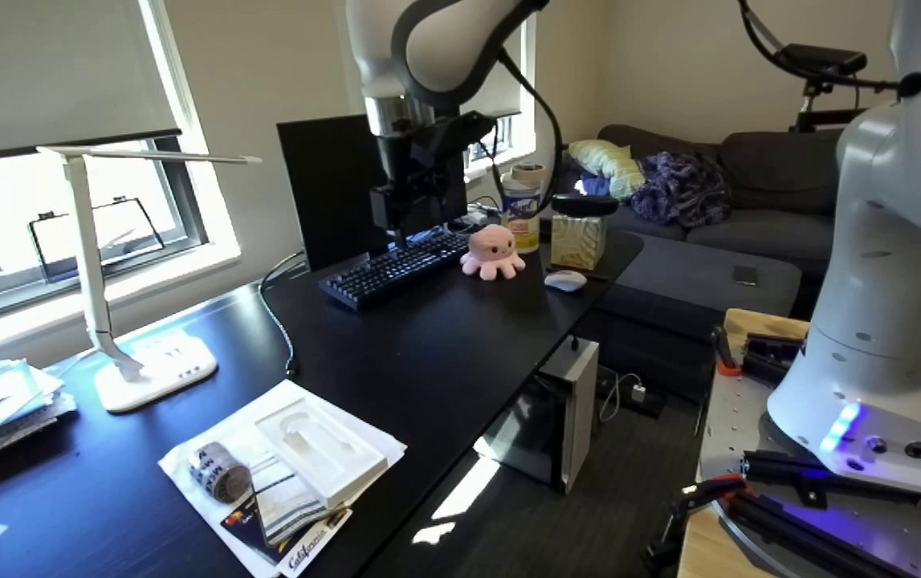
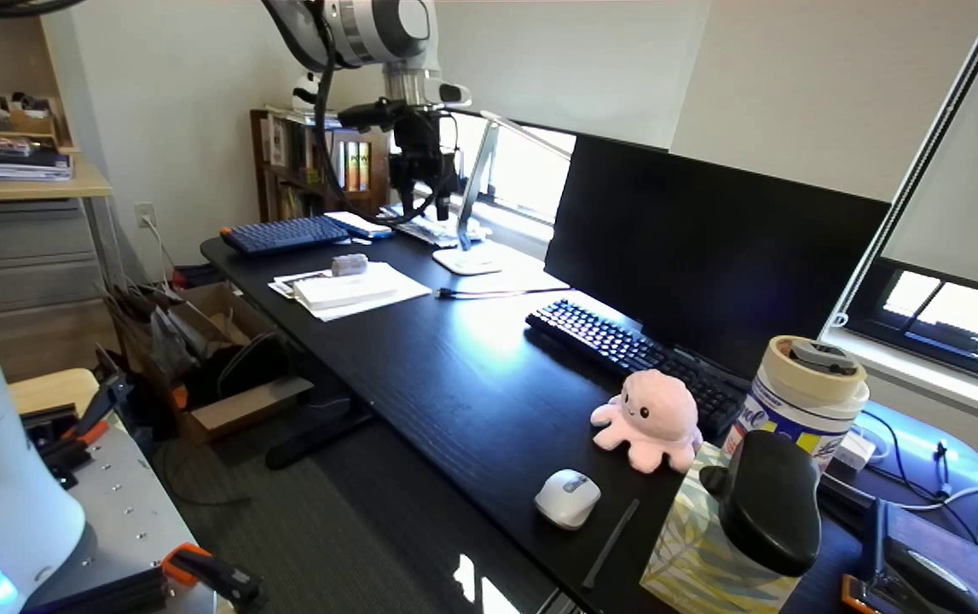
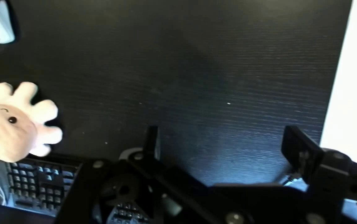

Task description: Move the round package to the paper pile and move the mouse to the left side of the computer

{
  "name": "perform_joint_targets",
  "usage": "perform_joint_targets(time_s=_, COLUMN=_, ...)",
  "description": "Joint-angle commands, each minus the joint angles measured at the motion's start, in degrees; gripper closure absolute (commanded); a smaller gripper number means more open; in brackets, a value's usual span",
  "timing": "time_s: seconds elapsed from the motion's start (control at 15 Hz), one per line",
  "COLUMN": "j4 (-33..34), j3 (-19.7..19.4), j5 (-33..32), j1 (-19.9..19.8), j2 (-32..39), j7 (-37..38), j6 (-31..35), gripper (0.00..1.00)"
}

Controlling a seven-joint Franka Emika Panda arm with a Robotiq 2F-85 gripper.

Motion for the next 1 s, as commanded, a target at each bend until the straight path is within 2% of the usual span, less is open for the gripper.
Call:
perform_joint_targets(time_s=0.0, j4=-8.31, j3=-1.24, j5=-0.53, j1=-7.67, j2=-6.3, j7=-12.51, j6=3.46, gripper=0.0)
perform_joint_targets(time_s=0.13, j4=-9.76, j3=-3.16, j5=-1.96, j1=-11.63, j2=-7.71, j7=-19.36, j6=3.92, gripper=0.0)
perform_joint_targets(time_s=0.2, j4=-6.35, j3=-1.19, j5=-0.7, j1=-10.09, j2=-4.57, j7=-13.67, j6=2.0, gripper=0.0)
perform_joint_targets(time_s=0.4, j4=-7.97, j3=-2.8, j5=-0.69, j1=-13.12, j2=-6.29, j7=-19.01, j6=2.46, gripper=0.0)
perform_joint_targets(time_s=0.6, j4=-7.74, j3=-1.5, j5=-2.79, j1=-12.12, j2=-5.56, j7=-17.57, j6=2.03, gripper=0.0)
perform_joint_targets(time_s=0.67, j4=-8.22, j3=-1.48, j5=-0.8, j1=-12.51, j2=-5.42, j7=-20.6, j6=1.28, gripper=0.0)
perform_joint_targets(time_s=0.93, j4=-15.95, j3=-3.88, j5=1.41, j1=-15.78, j2=-6.3, j7=-28.78, j6=7.65, gripper=0.0)
